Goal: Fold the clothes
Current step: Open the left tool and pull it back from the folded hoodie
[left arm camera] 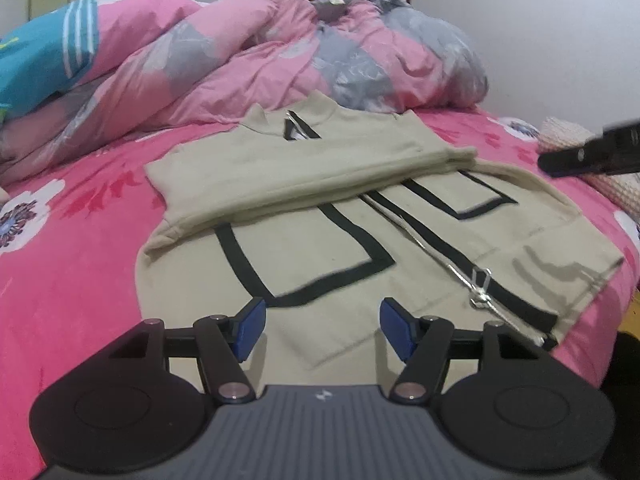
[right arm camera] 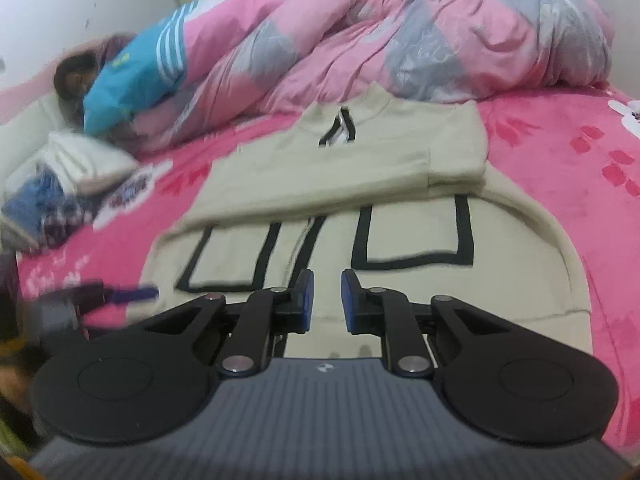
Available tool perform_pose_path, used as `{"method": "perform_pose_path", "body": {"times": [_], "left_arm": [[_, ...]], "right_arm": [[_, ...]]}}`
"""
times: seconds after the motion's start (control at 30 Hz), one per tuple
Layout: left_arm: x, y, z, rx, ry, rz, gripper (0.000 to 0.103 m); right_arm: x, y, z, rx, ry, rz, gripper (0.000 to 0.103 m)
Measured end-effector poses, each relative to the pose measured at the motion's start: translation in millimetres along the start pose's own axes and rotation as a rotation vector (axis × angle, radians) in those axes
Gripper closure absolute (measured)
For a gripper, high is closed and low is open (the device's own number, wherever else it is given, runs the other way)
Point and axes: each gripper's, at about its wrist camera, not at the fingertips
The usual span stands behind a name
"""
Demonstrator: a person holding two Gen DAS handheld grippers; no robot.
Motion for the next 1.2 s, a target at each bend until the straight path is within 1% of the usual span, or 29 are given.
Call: {"method": "perform_pose_path", "body": {"times": [0.03, 0.07, 0.2, 0.3, 0.47, 0.6, 0.67, 0.73, 0.8, 0.83, 0.9, 0.93, 0.97, 1.1, 1.2], "left_arm": [[-6, 5, -4, -0.006, -0.009, 0.006, 0.038], [-12, 10, -8, -0.013, -0.017, 0.012, 0.038], [-37, 30, -25, -0.039, -0.051, 0.035, 0.038], [-56, 45, -38, -0.059, -0.077, 0.052, 0.038], [-86, 73, -57, -0.092, -0.11, 0.076, 0.038], [-98, 96, -66, -0.103, -0.114, 0.078, 0.038], [-98, 106, -70, -0.11, -0.114, 0.068, 0.038], [-97, 113, -73, -0.102, -0.125, 0.05, 0.038], [-95, 116, -75, -0.094, -0.136, 0.05, 0.038], [-94, 116, -76, -0.094, -0.138, 0.053, 0.038], [-94, 118, -74, -0.102, -0.133, 0.056, 0.038], [-94, 119, -73, -0.107, -0.129, 0.055, 0.038], [-94, 119, -72, -0.112, -0.125, 0.055, 0.038], [-95, 120, -71, -0.121, -0.121, 0.056, 0.038], [-98, 121, -72, -0.12, -0.133, 0.055, 0.039]], "right_arm": [[-7, -2, 7, -0.003, 0.028, 0.019, 0.082], [-13, -4, 14, -0.005, 0.056, 0.038, 0.079], [-47, -6, 49, -0.028, 0.16, 0.105, 0.077], [-76, 16, 83, -0.045, 0.214, 0.125, 0.073], [-122, 83, 125, -0.01, 0.23, 0.054, 0.071], [-145, 141, 151, 0.027, 0.254, -0.022, 0.071], [-150, 160, 158, 0.068, 0.237, -0.046, 0.071], [-152, 169, 159, 0.081, 0.202, -0.064, 0.071], [-153, 177, 161, 0.093, 0.166, -0.082, 0.071], [-154, 182, 162, 0.099, 0.148, -0.091, 0.073], [-154, 180, 159, 0.107, 0.115, -0.088, 0.08], [-154, 178, 157, 0.117, 0.101, -0.087, 0.09], [-154, 176, 155, 0.127, 0.087, -0.086, 0.094], [-152, 170, 153, 0.098, 0.073, -0.053, 0.098], [-154, 162, 152, 0.091, 0.083, 0.02, 0.1]]}}
Point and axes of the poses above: each gripper's, at about its wrist camera, not at the fingertips, and y roughly the way its jaws point, z to its right, x to its underside, and after that the axes turned 10 degrees about -z, right-handed
